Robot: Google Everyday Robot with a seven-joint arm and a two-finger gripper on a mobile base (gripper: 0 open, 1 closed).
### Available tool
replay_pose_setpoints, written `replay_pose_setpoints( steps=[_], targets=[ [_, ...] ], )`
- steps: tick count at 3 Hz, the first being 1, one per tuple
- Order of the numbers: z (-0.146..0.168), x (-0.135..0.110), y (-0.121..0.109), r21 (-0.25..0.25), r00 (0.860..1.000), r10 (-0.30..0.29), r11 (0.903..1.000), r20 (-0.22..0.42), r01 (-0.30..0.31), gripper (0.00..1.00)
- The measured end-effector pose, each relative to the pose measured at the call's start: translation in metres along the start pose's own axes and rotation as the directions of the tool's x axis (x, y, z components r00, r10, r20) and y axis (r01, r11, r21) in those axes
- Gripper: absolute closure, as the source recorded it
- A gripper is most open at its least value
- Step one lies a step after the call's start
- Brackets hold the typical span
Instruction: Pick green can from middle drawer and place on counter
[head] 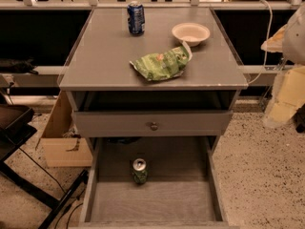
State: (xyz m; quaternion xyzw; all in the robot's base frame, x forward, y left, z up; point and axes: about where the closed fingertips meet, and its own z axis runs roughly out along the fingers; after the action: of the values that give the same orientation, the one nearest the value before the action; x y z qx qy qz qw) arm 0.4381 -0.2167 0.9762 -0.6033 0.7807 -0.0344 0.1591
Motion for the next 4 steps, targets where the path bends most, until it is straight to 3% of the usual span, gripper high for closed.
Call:
replay_pose_setpoints(
  steps=[1,2,3,4],
  targets=[
    [-0.001,0.000,0.000,0.011,1.000,0.001,0.9999,0.011,-0.001,0.00],
    [0.014,0.004,0.003,0.019,0.997,0.011,0.9998,0.072,-0.012,0.00],
    [0.068,0.024,0.017,-0.010,0.972,0.037,0.9993,0.231,-0.036,0.00],
    [0.129,0.037,0.023,-0.020,0.905,0.083,0.9964,0.417,-0.083,0.00]
  ],
)
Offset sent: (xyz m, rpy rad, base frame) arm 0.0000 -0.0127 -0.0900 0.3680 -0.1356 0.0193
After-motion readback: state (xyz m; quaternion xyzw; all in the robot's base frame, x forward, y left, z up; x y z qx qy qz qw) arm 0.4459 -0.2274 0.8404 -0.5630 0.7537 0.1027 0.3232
